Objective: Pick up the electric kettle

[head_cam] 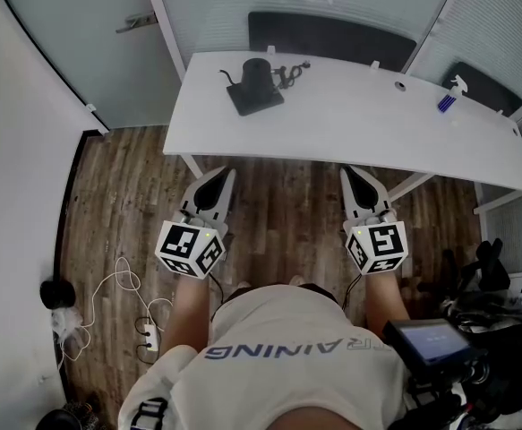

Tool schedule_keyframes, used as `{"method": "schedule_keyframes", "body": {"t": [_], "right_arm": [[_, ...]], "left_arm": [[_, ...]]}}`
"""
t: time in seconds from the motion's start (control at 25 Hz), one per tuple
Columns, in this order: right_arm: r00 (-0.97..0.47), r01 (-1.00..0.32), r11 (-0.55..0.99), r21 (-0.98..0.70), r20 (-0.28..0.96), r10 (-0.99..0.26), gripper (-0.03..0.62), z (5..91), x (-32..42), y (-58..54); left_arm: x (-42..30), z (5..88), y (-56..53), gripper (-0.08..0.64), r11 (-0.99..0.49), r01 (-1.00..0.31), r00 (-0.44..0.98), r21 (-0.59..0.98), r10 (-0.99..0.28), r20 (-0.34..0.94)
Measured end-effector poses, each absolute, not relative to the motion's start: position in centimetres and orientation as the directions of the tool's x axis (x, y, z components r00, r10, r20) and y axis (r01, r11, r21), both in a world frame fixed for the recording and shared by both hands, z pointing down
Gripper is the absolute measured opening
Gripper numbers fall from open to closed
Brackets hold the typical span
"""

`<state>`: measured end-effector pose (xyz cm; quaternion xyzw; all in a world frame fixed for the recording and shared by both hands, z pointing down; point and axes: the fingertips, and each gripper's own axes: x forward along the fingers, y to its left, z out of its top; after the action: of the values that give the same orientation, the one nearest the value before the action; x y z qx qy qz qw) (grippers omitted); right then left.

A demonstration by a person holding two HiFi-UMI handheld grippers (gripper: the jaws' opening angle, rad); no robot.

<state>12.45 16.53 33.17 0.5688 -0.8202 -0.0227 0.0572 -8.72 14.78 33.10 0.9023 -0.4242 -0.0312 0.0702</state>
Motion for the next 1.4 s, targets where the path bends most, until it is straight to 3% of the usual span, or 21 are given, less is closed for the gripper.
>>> {"method": "schedule_keyframes", "body": {"t": [1.0,1.4], "right_arm": [[-0.463,-0.884,0.468,0.011,0.12,-0.878,0.011,37.6,19.8,17.5],[-0.505,-0.86,0.51,0.005,0.125,-0.854,0.011,38.6,19.9,17.7]], "left_arm": [[-0.5,34.1,16.9,0.018,-0.573,-0.814,0.58,0.099,-0.813,0.06],[-1.9,33.6,17.2,0.018,-0.514,-0.855,0.518,0.072,-0.85,0.092]]}}
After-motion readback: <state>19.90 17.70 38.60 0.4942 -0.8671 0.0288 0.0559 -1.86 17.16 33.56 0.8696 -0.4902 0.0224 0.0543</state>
